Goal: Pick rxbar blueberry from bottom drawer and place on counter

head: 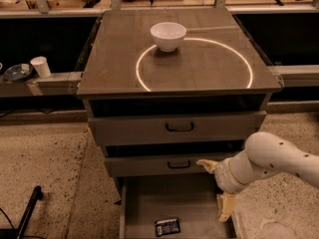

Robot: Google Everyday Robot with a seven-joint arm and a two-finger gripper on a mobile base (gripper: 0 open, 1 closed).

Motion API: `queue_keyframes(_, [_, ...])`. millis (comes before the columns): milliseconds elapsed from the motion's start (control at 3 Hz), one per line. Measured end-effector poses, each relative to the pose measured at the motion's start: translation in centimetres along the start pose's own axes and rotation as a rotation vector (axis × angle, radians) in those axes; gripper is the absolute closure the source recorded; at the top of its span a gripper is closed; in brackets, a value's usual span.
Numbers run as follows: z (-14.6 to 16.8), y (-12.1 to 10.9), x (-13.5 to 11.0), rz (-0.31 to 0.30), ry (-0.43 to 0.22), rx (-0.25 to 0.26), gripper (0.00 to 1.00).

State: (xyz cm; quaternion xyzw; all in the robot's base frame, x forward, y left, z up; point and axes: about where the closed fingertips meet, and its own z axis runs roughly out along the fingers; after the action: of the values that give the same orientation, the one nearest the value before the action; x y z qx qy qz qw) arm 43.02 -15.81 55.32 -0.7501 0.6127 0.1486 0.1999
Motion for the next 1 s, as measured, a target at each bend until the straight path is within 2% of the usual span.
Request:
queue_keyframes(333, [7.4,0.2,2.7,-0.022,-0.071,-0.003,0.00])
queue_keyframes(667, [11.3,0.4,3.9,-0.027,-0.074,-0.009,0.00])
queue_keyframes(1000, [11.7,-0.6,4.0,-0.074,-0.093,0.001,0.00])
